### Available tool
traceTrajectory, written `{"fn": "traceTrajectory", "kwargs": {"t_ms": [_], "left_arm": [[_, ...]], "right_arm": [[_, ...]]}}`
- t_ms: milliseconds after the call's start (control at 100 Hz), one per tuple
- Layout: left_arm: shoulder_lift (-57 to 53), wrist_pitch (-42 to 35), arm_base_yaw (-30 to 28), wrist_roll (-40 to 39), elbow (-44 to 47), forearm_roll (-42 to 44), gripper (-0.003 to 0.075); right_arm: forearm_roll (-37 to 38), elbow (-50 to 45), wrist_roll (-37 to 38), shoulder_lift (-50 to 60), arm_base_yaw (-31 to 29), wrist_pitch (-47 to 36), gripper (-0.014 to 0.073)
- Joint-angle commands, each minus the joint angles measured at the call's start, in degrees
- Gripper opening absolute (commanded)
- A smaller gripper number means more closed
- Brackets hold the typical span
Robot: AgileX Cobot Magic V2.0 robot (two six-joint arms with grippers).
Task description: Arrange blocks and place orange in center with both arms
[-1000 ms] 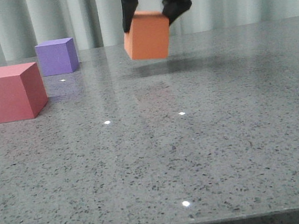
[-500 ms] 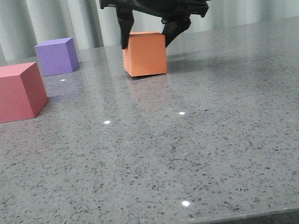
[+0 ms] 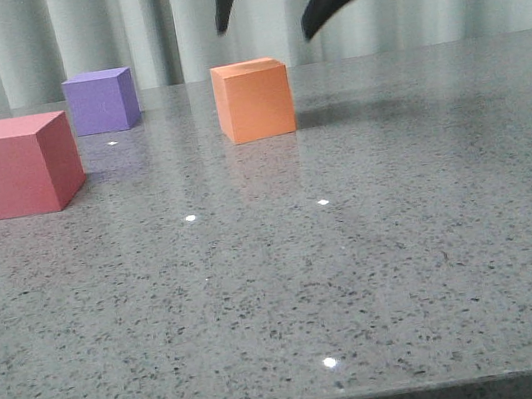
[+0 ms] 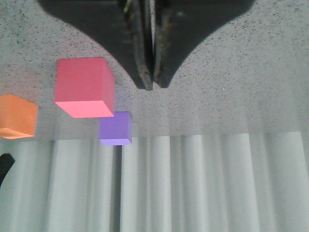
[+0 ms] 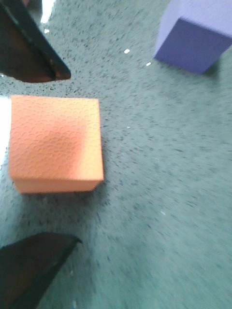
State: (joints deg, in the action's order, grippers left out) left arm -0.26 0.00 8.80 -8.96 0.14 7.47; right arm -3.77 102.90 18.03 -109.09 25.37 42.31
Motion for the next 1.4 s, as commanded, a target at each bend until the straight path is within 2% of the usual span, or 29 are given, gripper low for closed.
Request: {"fn": "traceTrajectory", "kwargs": {"t_ms": [0,220,400,790,1000,1210,1390], "left_arm": [[-1.87,-4.68,-0.17,0.18,2.38,-0.03,-0.002],[-1.87,-4.68,-0.17,0.18,2.38,-0.03,-0.002],[-1.87,-4.68,-0.17,0.18,2.38,-0.03,-0.002],[-1.87,-4.68,-0.17,0.18,2.38,-0.03,-0.002],[-1.87,-4.68,-0.17,0.18,2.38,-0.03,-0.002],[-1.87,-4.68,-0.17,0.18,2.38,-0.03,-0.002],[-1.87,-4.68,-0.17,0.18,2.38,-0.03,-0.002]], "right_arm": [[2.26,1.84,-2.07,6.95,-1.91,-1.27,0.0624],[3.45,-0.62,-6.14,14.43,-8.83,5.01,0.0624],[6.15,-11.58,-7.56,23.7,-14.46,3.79,0.0624],[8.98,-43.46,-7.56,52.52,-24.39,-7.72,0.0624],[9.23,-57.89,-7.56,69.0,-27.43,-14.59,0.0624],[10.96,-68.01,-7.56,80.69,-27.71,-21.23,0.0624],[12.06,-72.72,-7.56,82.45,-27.71,-29.49,0.0624]]}}
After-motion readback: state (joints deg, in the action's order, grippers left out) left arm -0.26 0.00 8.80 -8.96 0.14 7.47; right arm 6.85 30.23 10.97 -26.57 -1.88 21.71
